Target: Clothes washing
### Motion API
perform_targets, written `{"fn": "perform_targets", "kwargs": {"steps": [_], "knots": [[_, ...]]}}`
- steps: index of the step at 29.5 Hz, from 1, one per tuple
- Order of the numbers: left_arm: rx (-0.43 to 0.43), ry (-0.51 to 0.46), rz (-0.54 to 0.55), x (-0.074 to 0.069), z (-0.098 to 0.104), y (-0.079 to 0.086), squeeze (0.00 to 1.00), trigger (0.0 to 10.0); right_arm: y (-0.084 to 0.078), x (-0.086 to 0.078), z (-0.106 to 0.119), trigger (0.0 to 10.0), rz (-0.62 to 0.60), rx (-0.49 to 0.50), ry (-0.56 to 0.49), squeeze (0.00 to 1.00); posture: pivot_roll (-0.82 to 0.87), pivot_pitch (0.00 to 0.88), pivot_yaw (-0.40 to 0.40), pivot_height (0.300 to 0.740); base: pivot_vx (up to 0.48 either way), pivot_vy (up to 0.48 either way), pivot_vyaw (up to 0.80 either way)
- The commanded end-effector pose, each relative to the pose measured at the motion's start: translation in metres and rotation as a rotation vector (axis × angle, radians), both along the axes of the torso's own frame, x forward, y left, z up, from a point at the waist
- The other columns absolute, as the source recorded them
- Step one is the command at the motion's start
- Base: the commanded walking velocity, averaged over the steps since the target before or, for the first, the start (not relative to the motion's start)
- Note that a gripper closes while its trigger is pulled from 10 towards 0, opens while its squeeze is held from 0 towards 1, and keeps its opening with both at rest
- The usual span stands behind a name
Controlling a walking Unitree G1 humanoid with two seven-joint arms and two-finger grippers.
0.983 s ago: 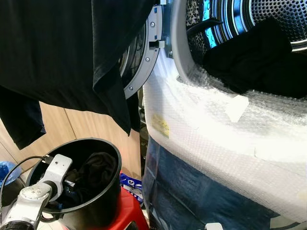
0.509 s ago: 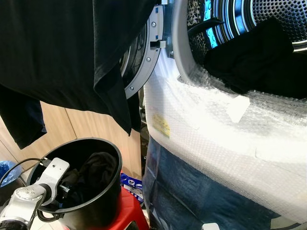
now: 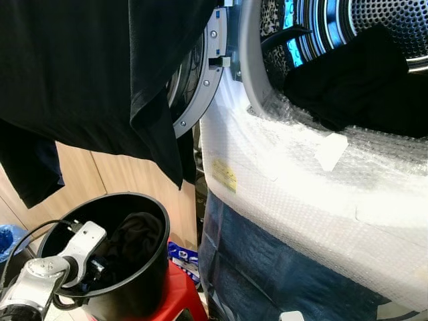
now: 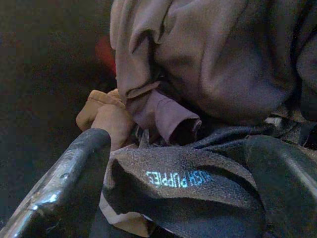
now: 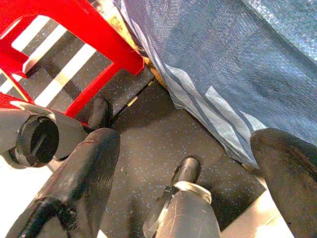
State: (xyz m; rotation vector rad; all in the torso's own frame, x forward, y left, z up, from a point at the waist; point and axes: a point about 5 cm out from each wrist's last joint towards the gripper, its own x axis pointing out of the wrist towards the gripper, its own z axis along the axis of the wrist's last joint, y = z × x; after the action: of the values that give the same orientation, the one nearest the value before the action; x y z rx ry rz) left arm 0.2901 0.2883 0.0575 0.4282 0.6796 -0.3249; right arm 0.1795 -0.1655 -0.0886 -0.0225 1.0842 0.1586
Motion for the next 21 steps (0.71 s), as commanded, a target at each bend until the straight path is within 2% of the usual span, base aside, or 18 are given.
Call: {"fn": "perform_targets", "kwargs": {"steps": [1,11,13,21], "knots": [[0.031,0.016,-0.024,0.0013,-0.0010,-0.0003,0.00,10.0,-0.0012,0.0003,0.0001,10.0,-0.002,-0.005,0.008,0.00,0.13,0.000,0.027,0.740,0.000,0.000,0.00],[0.050,0.064,-0.064,0.0050,-0.0046,-0.0042,0.00,10.0,-0.0029,0.0006,0.0004,10.0,0.000,-0.006,0.007,0.00,0.13,0.000,0.016,0.740,0.000,0.000,0.00],[0.083,0.073,-0.054,0.0048,-0.0075,-0.0032,0.00,10.0,-0.0029,0.0011,0.0006,10.0,0.004,-0.007,0.007,0.00,0.13,0.000,0.016,0.740,0.000,0.000,0.00],[0.078,0.082,-0.022,0.0052,-0.0093,-0.0028,0.00,10.0,-0.0008,0.0014,0.0006,10.0,0.008,0.000,0.006,0.00,0.13,0.000,0.014,0.740,0.000,0.000,0.00]]}}
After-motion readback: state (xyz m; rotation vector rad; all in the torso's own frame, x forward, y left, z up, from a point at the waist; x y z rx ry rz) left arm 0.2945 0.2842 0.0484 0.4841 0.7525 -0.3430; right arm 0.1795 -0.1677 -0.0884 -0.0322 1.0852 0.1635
